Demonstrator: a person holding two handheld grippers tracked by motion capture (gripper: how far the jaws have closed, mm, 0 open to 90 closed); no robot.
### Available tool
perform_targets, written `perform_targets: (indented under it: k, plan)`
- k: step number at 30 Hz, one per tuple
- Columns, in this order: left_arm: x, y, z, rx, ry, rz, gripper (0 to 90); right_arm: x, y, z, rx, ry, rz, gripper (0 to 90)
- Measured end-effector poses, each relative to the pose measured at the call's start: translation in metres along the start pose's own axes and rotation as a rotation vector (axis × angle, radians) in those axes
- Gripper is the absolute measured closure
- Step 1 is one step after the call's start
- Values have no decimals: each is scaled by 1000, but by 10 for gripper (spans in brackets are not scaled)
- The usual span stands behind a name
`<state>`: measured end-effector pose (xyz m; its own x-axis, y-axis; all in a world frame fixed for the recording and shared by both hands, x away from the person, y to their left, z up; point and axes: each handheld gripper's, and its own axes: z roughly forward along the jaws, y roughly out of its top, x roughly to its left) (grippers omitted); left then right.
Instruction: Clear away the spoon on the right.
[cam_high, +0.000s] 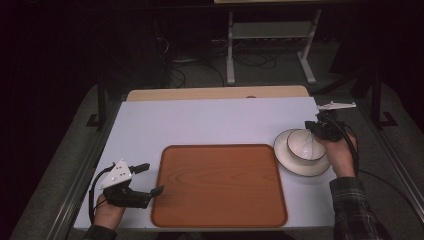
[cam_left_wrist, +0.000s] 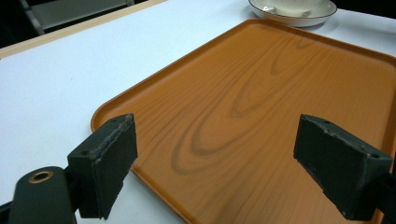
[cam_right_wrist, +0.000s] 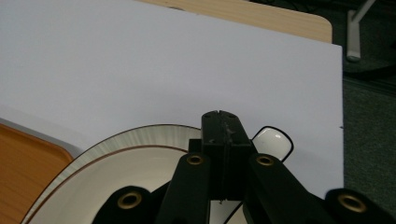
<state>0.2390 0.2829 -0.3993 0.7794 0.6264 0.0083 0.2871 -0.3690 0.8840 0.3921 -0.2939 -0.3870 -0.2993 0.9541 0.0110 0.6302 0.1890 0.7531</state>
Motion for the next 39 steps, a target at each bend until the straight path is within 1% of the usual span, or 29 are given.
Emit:
perform_targets:
  k: [21,23,28,33,39]
  plan:
    - [0,0,0,-2,-3,1,129,-14,-12,-16,10,-53,28,891]
    - [0,0,0,-2,-4,0,129,-16,-14,-20,20,-64,30,891]
    - [0,0,0,-2,-6,0,129,-19,-19,-27,16,-74,38,891]
    - [0,1,0,-4,-8,1,129,-21,-25,-31,22,-71,34,891]
    - [0,1,0,-6,-6,-1,129,-21,-32,-40,24,-79,24,891]
